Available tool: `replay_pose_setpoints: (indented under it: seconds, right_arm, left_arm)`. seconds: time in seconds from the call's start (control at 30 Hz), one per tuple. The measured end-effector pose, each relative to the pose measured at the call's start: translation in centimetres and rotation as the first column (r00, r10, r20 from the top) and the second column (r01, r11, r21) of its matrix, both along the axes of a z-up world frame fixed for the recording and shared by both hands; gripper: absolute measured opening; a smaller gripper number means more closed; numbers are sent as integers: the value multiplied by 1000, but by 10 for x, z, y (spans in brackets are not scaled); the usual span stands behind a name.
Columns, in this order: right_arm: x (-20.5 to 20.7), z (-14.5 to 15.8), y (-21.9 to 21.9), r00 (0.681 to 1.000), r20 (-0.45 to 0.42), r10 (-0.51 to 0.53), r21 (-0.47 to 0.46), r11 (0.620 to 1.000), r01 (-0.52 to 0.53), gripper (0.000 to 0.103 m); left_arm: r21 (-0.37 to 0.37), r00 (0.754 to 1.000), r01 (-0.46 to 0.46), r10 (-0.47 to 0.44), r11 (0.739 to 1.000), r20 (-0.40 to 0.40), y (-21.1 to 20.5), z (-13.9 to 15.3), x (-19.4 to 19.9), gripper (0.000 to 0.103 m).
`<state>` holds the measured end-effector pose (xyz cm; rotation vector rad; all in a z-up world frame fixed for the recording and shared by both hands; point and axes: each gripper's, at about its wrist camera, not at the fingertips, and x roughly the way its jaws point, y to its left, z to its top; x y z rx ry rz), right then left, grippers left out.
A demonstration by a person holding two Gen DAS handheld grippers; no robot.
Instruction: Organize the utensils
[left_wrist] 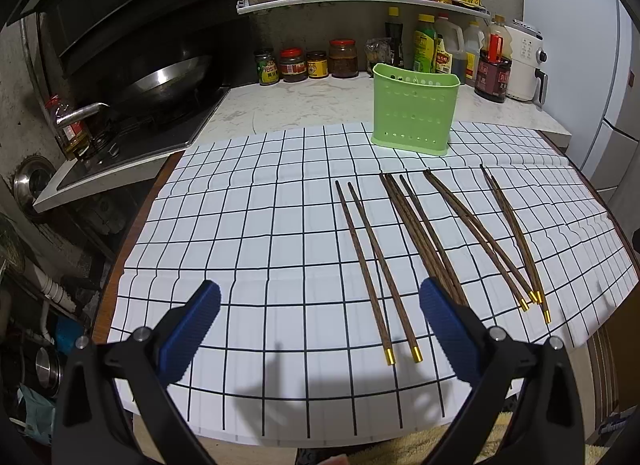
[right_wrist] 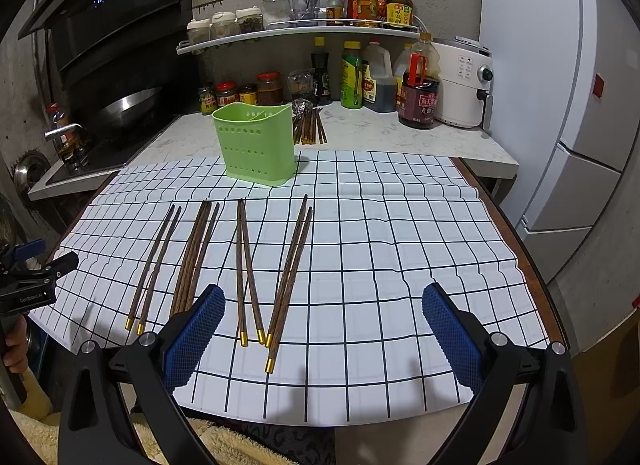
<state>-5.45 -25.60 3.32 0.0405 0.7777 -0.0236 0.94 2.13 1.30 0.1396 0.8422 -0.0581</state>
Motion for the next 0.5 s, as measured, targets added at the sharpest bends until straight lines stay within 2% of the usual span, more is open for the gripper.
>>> replay_pose_setpoints:
  seconds: [0.5]
  right_arm:
    - [0,-1,-1,1000,-1,-8,0,1000,8,97]
  left_arm:
    - [1,1000,-3,3,1000,1,1,0,0,97]
